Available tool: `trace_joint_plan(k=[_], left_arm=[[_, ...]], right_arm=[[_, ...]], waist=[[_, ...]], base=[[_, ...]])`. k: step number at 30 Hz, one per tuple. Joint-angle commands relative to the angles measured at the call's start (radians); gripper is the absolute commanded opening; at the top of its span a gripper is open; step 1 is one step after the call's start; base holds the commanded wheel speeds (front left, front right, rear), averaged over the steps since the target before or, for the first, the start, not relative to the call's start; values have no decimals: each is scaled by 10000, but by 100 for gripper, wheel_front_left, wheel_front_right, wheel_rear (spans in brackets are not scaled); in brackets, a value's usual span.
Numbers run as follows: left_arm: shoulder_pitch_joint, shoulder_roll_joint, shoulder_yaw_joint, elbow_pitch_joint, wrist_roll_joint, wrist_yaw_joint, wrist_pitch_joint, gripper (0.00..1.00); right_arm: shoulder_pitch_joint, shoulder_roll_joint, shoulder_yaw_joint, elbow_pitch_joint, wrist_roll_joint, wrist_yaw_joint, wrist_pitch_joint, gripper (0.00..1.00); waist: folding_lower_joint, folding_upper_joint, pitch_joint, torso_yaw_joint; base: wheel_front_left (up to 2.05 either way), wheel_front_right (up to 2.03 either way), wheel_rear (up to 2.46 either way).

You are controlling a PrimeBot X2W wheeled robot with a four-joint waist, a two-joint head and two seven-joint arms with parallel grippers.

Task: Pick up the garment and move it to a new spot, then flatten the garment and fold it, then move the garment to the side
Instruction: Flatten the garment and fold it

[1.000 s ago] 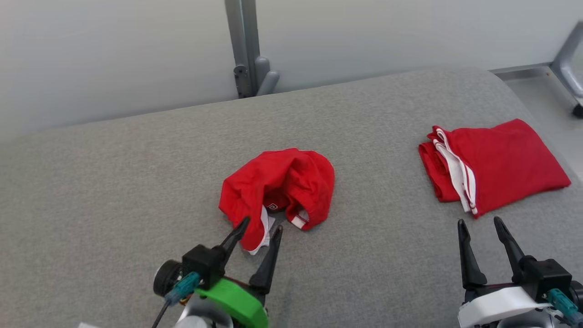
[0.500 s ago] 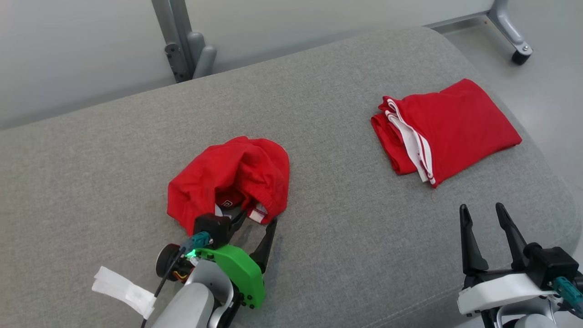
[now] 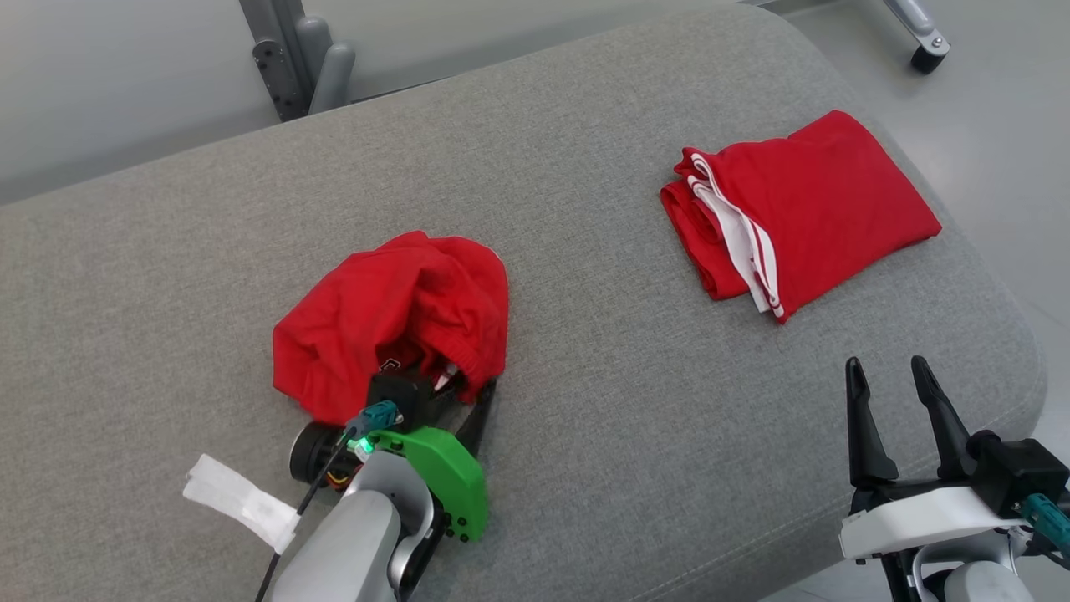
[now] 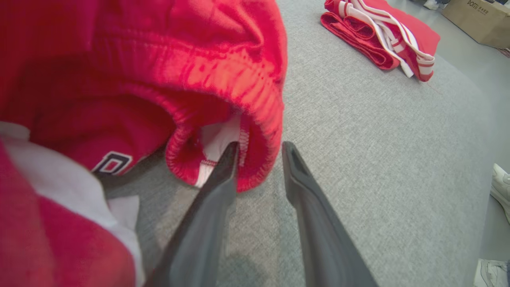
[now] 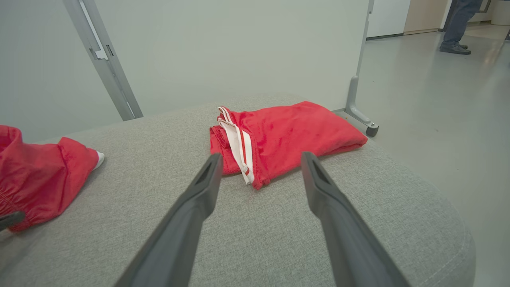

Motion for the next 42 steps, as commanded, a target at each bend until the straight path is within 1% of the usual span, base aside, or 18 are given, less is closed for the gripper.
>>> trace_joint_plan(k=[1, 5, 9, 10, 14, 15, 18, 22, 24, 26, 28, 31, 34, 37, 39, 40, 42], left_arm=[[-289, 21, -111, 95, -17, -60, -22, 0], [-594, -11, -352, -48, -188, -127, -36, 0], [-879, -34, -647, -1073, -776, -190, 234, 0], [-879, -34, -647, -1073, -776, -190, 234, 0], [-1149, -47, -921, -2917, -1985, -221, 858, 0], [-1222, -45, -932, -3408, -2321, -138, 1018, 0], [-1481, -43, -947, -4855, -3351, 336, 1412, 0], [-1793, -43, -896, -6511, -5147, 1356, 1746, 0], [-1957, -43, -898, -7115, -5968, 1786, 1835, 0], [-2135, -38, -780, -7500, -6768, 2152, 1878, 0], [-2414, -40, -615, -7569, -7121, 2418, 1914, 0], [-2678, 32, -455, -7297, -7364, 2544, 2133, 0], [-2292, 450, -462, -7171, -7801, 2293, 2757, 0], [-1265, 1303, -698, -7441, -8503, 1911, 3705, 0], [-377, 2097, -833, -7827, -8893, 1727, 4304, 0], [631, 2965, -952, -8199, -9257, 1625, 4816, 0], [1440, 4028, -944, -8349, -9075, 1528, 5037, 0]], right_arm=[[-160, -11, 8, 33, 81, -8, -17, 100], [-184, -12, -6, 57, 143, -8, -17, 100], [-83, -9, -74, 67, 177, -8, -19, 100], [-83, -9, -74, 67, 177, -8, -19, 100], [-1, -14, -112, 135, 209, -8, -17, 100], [-7, -12, -95, 149, 211, -8, -19, 100], [-9, -13, -93, 197, 222, -8, -19, 100], [26, -13, -103, 257, 188, -8, -17, 100], [59, -13, -136, 276, 173, -8, -17, 100], [107, -13, -157, 287, 155, -8, -19, 100], [164, -15, -186, 286, 140, -8, -17, 100], [156, -13, -221, 304, 119, -8, -19, 100], [106, -15, -159, 326, 132, -8, -17, 100], [190, -16, -170, 345, 156, -8, -17, 100], [305, -15, -200, 389, 114, -8, -17, 100], [401, -18, -274, 408, 69, -8, -19, 100], [514, -12, -306, 438, -10, -8, -19, 100]], waist=[[0, -1, 41, -6], [0, -1, 28, -11], [0, -1, -29, 91], [0, -1, -29, 91], [0, -1, -165, 242], [0, -1, -201, 279], [0, -1, -341, 386], [0, -1, -545, 509], [0, -1, -636, 581], [0, -1, -716, 652], [0, -1, -779, 732], [0, -1, -840, 849], [0, -1, -893, 878], [0, -1, -937, 923], [0, -1, -963, 987], [0, -1, -986, 1111], [0, -1, -1003, 1267]], base=[[0, 0, 0], [0, 0, 0], [0, 0, 0], [0, 0, 0], [0, 0, 0], [0, 0, 0], [0, 0, 0], [0, 0, 0], [0, 0, 0], [0, 0, 0], [0, 0, 0], [0, 0, 0], [0, 0, 0], [0, 0, 0], [0, 0, 0], [0, 0, 0], [0, 0, 0]])
